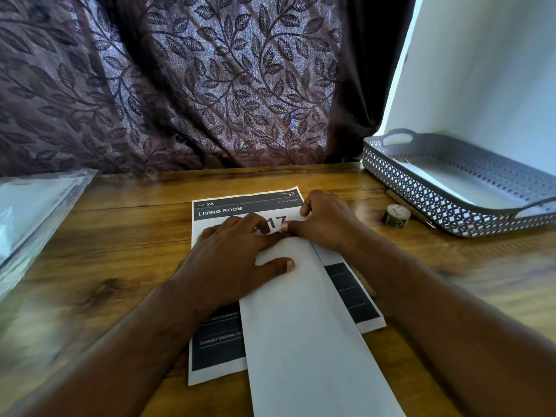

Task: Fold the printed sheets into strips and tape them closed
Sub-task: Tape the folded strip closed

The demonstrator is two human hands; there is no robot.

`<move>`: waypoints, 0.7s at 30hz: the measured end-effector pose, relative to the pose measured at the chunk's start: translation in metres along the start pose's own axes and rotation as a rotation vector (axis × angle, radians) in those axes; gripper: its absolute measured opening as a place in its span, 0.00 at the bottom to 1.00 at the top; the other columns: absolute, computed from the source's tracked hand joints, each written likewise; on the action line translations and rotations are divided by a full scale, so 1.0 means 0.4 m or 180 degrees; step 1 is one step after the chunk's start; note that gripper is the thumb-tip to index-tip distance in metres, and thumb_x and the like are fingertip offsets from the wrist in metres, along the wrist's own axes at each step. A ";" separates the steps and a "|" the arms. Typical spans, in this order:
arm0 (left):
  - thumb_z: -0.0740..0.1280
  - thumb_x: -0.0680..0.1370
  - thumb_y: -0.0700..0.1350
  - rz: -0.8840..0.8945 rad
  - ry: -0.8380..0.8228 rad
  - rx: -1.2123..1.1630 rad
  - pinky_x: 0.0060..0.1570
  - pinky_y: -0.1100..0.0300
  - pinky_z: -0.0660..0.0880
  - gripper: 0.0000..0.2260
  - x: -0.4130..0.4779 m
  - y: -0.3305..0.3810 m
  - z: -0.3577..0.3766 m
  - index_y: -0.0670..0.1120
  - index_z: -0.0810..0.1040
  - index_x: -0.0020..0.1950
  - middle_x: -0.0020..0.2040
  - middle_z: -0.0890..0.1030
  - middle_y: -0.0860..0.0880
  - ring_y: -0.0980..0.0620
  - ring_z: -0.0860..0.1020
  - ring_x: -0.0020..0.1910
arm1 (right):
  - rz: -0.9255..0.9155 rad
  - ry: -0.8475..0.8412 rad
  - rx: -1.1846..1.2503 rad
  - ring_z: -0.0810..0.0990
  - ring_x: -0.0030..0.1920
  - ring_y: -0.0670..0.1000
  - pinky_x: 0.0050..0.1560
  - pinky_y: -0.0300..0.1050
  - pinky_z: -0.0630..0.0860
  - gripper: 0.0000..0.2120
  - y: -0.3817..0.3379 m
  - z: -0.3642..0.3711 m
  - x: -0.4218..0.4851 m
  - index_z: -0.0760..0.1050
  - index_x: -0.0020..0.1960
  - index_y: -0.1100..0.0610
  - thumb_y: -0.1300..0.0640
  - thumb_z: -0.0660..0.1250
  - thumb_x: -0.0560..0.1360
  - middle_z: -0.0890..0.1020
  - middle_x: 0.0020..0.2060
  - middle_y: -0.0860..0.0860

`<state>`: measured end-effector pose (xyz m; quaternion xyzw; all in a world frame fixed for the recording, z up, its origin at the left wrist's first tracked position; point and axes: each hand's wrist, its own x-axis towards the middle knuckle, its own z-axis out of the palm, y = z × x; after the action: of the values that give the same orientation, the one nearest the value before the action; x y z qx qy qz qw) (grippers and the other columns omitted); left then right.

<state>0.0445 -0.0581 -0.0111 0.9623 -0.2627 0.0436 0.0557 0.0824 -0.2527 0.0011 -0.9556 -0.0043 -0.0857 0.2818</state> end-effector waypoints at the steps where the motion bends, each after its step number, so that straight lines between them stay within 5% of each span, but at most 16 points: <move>1: 0.42 0.71 0.76 -0.0001 0.0010 -0.0020 0.68 0.48 0.66 0.37 -0.001 0.003 -0.003 0.65 0.63 0.76 0.71 0.67 0.58 0.53 0.65 0.70 | 0.0045 -0.0006 0.0023 0.72 0.41 0.46 0.32 0.40 0.62 0.25 0.005 -0.006 0.003 0.74 0.55 0.57 0.42 0.78 0.69 0.76 0.43 0.47; 5: 0.41 0.73 0.73 -0.0075 0.0078 -0.0192 0.67 0.49 0.67 0.35 -0.001 0.008 -0.006 0.61 0.69 0.73 0.69 0.69 0.57 0.54 0.67 0.69 | 0.0219 -0.0066 0.0148 0.72 0.40 0.45 0.32 0.41 0.64 0.19 0.023 -0.020 0.014 0.74 0.49 0.53 0.46 0.80 0.68 0.76 0.41 0.46; 11: 0.55 0.82 0.63 -0.0179 0.0413 -0.0290 0.62 0.51 0.70 0.17 0.018 0.024 0.009 0.57 0.74 0.62 0.62 0.74 0.57 0.54 0.71 0.63 | 0.0271 -0.0068 0.0350 0.74 0.40 0.44 0.32 0.41 0.67 0.17 0.030 -0.020 0.016 0.77 0.46 0.54 0.49 0.81 0.67 0.79 0.41 0.47; 21: 0.52 0.82 0.64 -0.0224 0.0276 0.0113 0.68 0.48 0.68 0.24 0.019 0.023 0.018 0.58 0.69 0.74 0.70 0.68 0.55 0.51 0.66 0.70 | 0.0231 -0.0224 0.0329 0.75 0.41 0.44 0.33 0.40 0.68 0.17 0.028 -0.031 0.011 0.78 0.49 0.54 0.48 0.81 0.68 0.79 0.43 0.47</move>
<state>0.0468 -0.0710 -0.0165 0.9690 -0.2252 0.0879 0.0514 0.0853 -0.2691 0.0059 -0.9417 0.0161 -0.0414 0.3334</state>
